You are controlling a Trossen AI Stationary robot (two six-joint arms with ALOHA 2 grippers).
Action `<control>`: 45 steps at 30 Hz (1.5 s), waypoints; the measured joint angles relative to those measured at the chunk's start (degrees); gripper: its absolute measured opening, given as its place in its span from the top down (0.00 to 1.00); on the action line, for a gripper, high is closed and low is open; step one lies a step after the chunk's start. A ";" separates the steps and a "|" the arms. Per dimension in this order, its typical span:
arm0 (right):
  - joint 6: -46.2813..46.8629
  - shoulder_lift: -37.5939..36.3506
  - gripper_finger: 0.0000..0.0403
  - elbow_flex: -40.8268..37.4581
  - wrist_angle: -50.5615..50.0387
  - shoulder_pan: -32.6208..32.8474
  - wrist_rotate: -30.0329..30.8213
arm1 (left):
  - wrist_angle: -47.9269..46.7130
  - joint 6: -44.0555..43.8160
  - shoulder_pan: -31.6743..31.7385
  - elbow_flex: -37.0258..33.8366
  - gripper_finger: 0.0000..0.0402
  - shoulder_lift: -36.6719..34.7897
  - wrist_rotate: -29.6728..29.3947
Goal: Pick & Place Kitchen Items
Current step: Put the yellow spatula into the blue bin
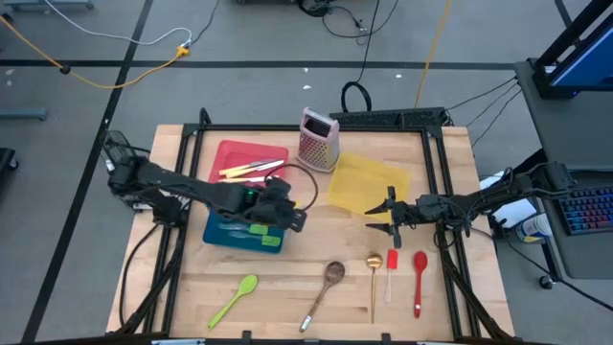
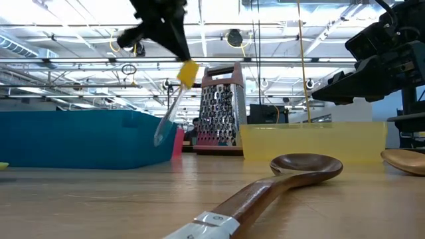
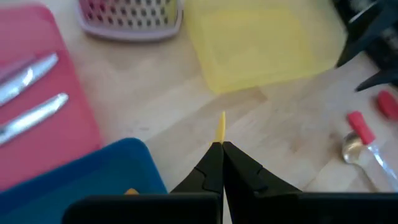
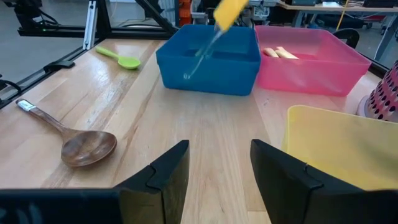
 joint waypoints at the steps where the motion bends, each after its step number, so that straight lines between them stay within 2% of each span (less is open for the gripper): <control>1: 0.00 -0.01 0.59 -0.01 -0.02 0.00 -0.01 | -0.20 0.03 -0.71 0.00 1.00 -0.96 -1.50; 9: 0.00 0.00 0.59 0.00 -0.01 0.00 0.00 | -0.70 0.07 -5.58 0.02 1.00 -6.87 -12.19; 15: 0.02 0.01 0.59 -0.01 -0.02 0.00 -0.03 | -10.43 -4.19 -7.39 0.02 1.00 -7.68 -13.39; 19: 0.02 0.01 0.59 0.01 -0.02 0.00 -0.03 | -18.41 -8.84 -7.68 -0.02 1.00 -7.35 -9.01; 27: 0.02 -0.01 0.59 0.01 -0.05 0.00 -0.02 | -23.80 -9.81 -7.13 -0.74 1.00 -1.95 -4.22; 34: 0.02 -0.01 0.59 -0.01 -0.29 0.00 0.01 | -23.50 -4.02 -5.15 -0.76 0.98 6.54 0.40; 40: -0.04 0.01 0.59 0.01 -0.47 0.00 0.06 | -21.26 -4.43 -3.41 -0.76 0.99 12.11 2.97; 45: -0.11 0.01 0.59 0.01 -0.67 0.00 0.08 | -20.21 -4.86 -2.71 -0.76 0.89 14.72 4.71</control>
